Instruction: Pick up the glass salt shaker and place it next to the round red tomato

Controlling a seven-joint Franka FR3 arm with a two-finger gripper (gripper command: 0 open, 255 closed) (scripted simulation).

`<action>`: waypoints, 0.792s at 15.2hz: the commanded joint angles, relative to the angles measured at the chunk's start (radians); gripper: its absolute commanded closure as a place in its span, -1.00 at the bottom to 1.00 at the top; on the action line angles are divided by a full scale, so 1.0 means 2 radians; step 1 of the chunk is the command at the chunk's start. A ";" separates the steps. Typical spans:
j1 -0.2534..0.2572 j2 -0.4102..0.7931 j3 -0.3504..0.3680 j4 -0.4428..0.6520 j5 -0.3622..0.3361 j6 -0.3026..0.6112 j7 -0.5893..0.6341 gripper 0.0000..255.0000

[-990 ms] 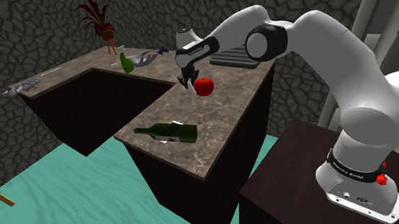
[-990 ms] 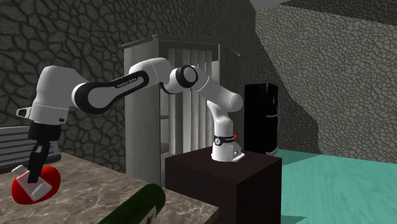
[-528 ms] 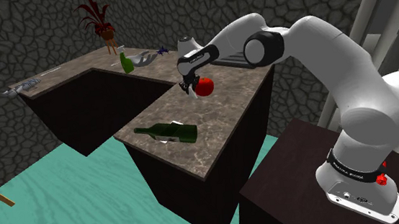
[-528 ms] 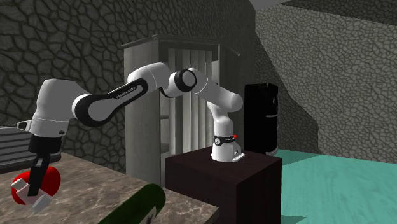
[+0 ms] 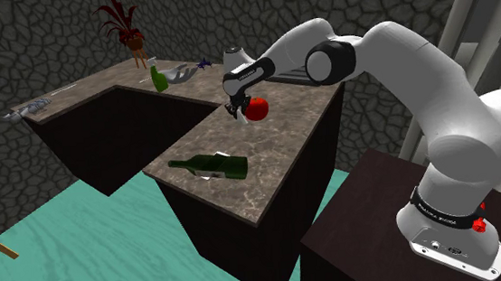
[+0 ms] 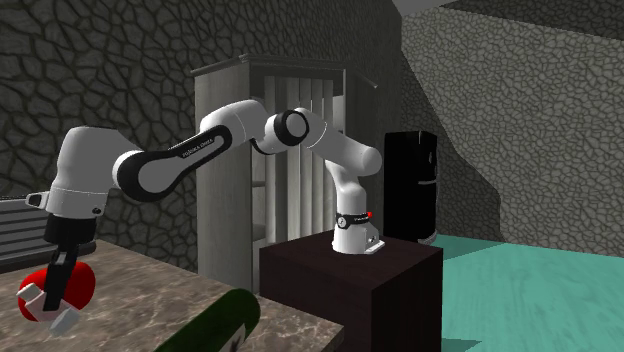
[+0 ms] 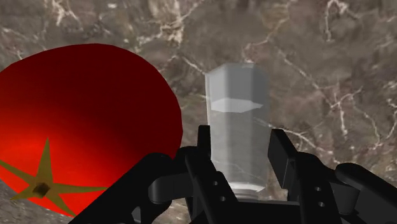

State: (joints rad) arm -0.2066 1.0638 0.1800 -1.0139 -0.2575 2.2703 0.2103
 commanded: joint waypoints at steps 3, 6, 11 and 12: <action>0.000 0.000 0.000 0.000 0.000 0.000 0.000 -1.00; 0.000 0.000 0.000 0.000 0.000 0.000 0.000 -1.00; -0.006 -0.063 0.006 -0.051 0.003 -0.013 0.003 -1.00; -0.006 -0.063 0.006 -0.051 0.003 -0.013 0.003 -1.00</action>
State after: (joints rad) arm -0.2182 0.9455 0.1906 -1.1086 -0.2520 2.2463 0.2149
